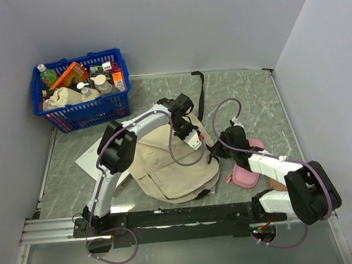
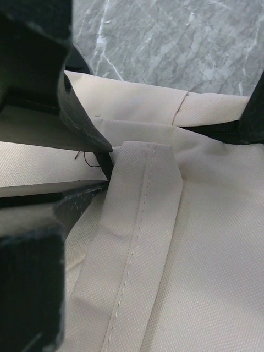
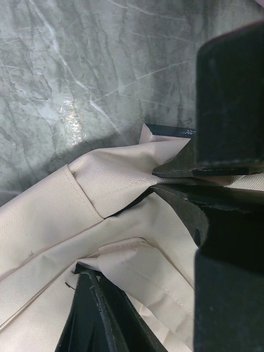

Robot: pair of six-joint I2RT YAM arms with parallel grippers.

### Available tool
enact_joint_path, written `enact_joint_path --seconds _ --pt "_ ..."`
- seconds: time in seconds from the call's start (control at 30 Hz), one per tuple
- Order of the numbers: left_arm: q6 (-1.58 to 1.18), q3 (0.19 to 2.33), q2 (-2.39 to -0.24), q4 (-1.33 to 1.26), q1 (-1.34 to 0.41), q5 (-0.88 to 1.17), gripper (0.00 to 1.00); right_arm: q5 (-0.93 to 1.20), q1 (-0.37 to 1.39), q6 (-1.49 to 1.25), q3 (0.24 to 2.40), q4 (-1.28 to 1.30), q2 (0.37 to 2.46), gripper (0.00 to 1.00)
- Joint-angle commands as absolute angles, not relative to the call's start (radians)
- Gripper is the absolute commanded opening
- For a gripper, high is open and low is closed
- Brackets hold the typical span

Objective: Pack the student bag
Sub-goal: Unzip the student bag at the center of the board.

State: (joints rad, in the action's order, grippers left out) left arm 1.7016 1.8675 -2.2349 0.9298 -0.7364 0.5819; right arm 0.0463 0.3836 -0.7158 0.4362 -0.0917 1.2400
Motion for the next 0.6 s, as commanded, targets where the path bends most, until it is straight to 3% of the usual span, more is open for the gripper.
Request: enact_joint_path --seconds 0.0,0.13,0.2,0.23,0.57 --pt "1.743 1.878 -2.278 1.058 -0.762 0.588 0.33 0.078 0.399 -0.706 0.403 -0.041 1.221 0.14" --pt "1.749 1.899 -2.307 1.086 -0.770 0.586 0.31 0.078 0.397 -0.707 0.400 -0.040 1.203 0.13" --pt "1.758 1.890 -2.309 1.083 -0.770 0.577 0.20 0.077 0.400 -0.706 0.402 -0.035 1.197 0.13" --pt "1.759 1.884 -2.309 1.078 -0.770 0.575 0.01 0.077 0.400 -0.704 0.402 -0.031 1.192 0.13" --pt "1.651 1.844 -2.205 0.993 -0.747 0.610 0.01 0.061 0.400 -0.692 0.420 -0.005 1.170 0.11"
